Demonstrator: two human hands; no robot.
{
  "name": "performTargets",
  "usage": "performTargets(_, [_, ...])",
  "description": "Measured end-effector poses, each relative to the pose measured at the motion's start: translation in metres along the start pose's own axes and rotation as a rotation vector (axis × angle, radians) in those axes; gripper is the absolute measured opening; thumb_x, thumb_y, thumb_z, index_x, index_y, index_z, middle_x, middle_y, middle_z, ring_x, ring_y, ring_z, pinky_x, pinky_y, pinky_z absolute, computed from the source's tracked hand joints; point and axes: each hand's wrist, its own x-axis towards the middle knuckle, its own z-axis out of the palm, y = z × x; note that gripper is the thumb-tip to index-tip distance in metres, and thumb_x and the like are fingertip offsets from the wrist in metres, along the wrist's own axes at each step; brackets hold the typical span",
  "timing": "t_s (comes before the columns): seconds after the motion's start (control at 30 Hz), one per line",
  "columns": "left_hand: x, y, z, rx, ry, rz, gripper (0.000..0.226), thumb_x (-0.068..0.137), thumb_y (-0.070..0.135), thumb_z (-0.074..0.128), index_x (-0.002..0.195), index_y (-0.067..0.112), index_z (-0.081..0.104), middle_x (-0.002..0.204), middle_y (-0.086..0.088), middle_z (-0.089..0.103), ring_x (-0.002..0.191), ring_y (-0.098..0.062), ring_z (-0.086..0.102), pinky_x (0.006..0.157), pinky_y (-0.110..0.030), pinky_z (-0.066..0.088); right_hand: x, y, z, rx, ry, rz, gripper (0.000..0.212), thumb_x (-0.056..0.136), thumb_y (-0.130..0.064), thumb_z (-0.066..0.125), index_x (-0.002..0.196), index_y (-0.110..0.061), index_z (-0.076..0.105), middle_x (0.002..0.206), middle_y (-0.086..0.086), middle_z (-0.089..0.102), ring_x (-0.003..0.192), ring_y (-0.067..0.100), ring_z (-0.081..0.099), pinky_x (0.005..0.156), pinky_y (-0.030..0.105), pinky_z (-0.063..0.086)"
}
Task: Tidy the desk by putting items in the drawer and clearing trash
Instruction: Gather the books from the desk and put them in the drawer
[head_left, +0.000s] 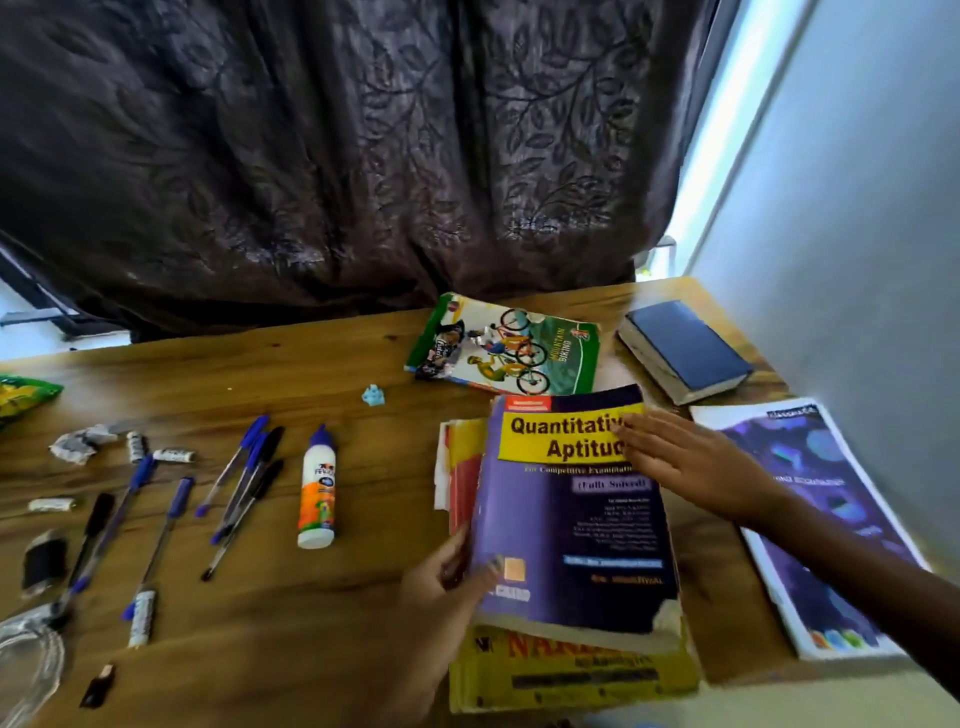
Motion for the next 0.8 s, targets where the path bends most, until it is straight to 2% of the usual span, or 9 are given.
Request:
performTargets(0.1, [-0.020,-0.017,0.017,0.063,-0.020,0.042,0.069,0.081,0.013,0.068,0.143,0.016,0.037,0.106,0.010,0.060,0.082,-0.002,0.069,0.061,-0.019,0.056,-0.005,-0.010,0.012,0.044,0.028,0.047,0.024,0.078,-0.013,0.072,0.100,-0.004,0.067,0.108,0.016,0.070,0.099,0.033,0.067,0.087,0.048,0.051])
performTargets(0.2, [-0.032,-0.025,0.021,0.080,-0.002,0.043,0.066,0.085,0.012,0.064,0.144,0.017,0.034,0.109,0.010,0.057,0.088,-0.006,0.066,0.063,-0.019,0.056,-0.010,-0.017,0.019,0.106,0.007,0.139,0.041,0.068,-0.016,0.080,0.105,-0.005,0.066,0.112,0.016,0.068,0.103,0.034,0.065,0.087,0.046,0.051])
performTargets(0.33, [-0.039,-0.036,0.020,0.147,0.092,0.054,0.055,0.089,0.011,0.059,0.140,0.018,0.040,0.103,0.012,0.060,0.085,-0.004,0.066,0.058,-0.015,0.054,-0.012,-0.024,0.019,0.127,0.061,0.138,0.032,0.082,-0.025,0.061,0.109,-0.009,0.058,0.112,0.015,0.068,0.104,0.031,0.064,0.087,0.039,0.050])
performTargets(0.43, [-0.045,-0.044,0.021,0.141,0.166,0.035,0.044,0.092,0.009,0.055,0.134,0.018,0.047,0.103,0.005,0.061,0.090,-0.013,0.064,0.053,-0.015,0.053,-0.010,-0.030,0.016,0.181,0.038,0.156,0.041,0.068,-0.025,0.081,0.100,-0.005,0.067,0.110,0.015,0.068,0.103,0.032,0.065,0.086,0.040,0.051])
performTargets(0.5, [-0.047,-0.047,0.018,0.191,0.213,0.073,0.037,0.093,0.014,0.054,0.129,0.024,0.050,0.112,-0.001,0.059,0.100,-0.018,0.062,0.060,-0.021,0.057,-0.003,-0.034,0.012,0.220,-0.024,0.174,0.048,0.062,-0.028,0.084,0.101,-0.005,0.067,0.110,0.015,0.068,0.104,0.032,0.064,0.085,0.041,0.052])
performTargets(0.6, [-0.047,-0.048,0.020,0.397,0.314,0.195,0.031,0.092,0.026,0.054,0.122,0.032,0.052,0.129,-0.002,0.048,0.115,-0.023,0.055,0.074,-0.037,0.060,0.005,-0.037,0.007,0.305,-0.162,0.193,0.060,0.060,-0.030,0.084,0.111,-0.008,0.062,0.117,0.014,0.064,0.111,0.032,0.060,0.087,0.043,0.052])
performTargets(0.7, [-0.036,-0.043,0.030,0.419,0.347,0.229,0.042,0.091,0.028,0.055,0.132,0.025,0.046,0.132,-0.003,0.048,0.110,-0.022,0.059,0.068,-0.027,0.058,0.009,-0.036,0.005,0.421,-0.333,0.280,0.066,0.073,-0.039,0.074,0.131,-0.017,0.049,0.139,0.009,0.046,0.133,0.027,0.039,0.105,0.044,0.037])
performTargets(0.77, [-0.025,-0.037,0.037,0.327,0.306,0.146,0.053,0.092,0.027,0.056,0.140,0.020,0.036,0.128,-0.008,0.054,0.099,-0.023,0.066,0.062,-0.024,0.057,0.008,-0.038,0.004,0.493,-0.345,0.398,0.061,0.083,-0.035,0.064,0.137,-0.021,0.041,0.148,0.005,0.034,0.139,0.024,0.027,0.110,0.042,0.029])
performTargets(0.8, [-0.021,-0.035,0.040,0.293,0.287,0.115,0.056,0.091,0.027,0.056,0.142,0.018,0.034,0.125,-0.010,0.057,0.094,-0.022,0.068,0.061,-0.023,0.057,0.007,-0.041,0.002,0.541,-0.301,0.488,0.056,0.087,-0.029,0.059,0.138,-0.020,0.039,0.149,0.005,0.032,0.138,0.024,0.027,0.109,0.042,0.031])
